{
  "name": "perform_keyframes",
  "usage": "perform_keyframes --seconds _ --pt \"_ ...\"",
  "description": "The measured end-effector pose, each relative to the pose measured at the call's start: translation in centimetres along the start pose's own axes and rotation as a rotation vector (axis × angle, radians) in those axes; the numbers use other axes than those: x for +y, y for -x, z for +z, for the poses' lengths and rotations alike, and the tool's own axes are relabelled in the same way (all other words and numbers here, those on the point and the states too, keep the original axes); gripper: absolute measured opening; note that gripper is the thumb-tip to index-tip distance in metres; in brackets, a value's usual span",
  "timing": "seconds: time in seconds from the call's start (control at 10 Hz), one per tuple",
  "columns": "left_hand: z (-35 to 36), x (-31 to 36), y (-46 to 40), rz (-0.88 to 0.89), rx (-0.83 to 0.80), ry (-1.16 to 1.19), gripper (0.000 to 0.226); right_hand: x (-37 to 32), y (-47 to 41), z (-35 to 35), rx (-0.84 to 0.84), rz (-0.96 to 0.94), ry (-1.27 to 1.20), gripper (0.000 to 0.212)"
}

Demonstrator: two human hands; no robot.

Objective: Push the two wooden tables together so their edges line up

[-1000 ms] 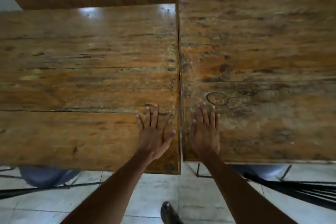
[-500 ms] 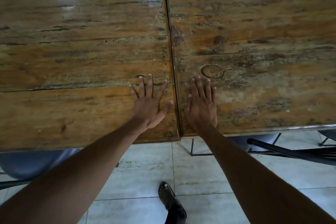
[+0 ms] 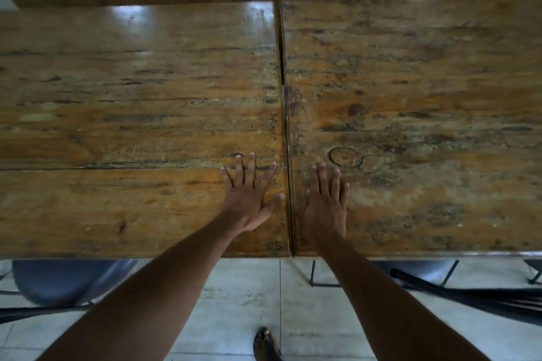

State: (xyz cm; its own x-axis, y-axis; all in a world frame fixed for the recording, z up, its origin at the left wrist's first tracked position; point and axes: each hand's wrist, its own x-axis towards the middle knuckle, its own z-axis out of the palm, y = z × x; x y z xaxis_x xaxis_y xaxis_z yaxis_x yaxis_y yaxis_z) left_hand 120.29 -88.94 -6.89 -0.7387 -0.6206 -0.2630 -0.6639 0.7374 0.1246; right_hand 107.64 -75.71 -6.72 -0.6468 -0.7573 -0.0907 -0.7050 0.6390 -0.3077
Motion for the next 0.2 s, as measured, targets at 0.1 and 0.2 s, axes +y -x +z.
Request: perform_keyframes --seconds 0.1,0.2 --pt "-3.9 -0.1 0.4 -0.004 -0.207 0.036 0.081 -1.1 -0.7 -2.8 -0.206 0.031 0.115 0.063" --pt "-7.2 1.1 2.8 0.063 -0.262 0.046 0.072 -2.3 0.1 -5.7 -0.326 0.012 0.151 0.064"
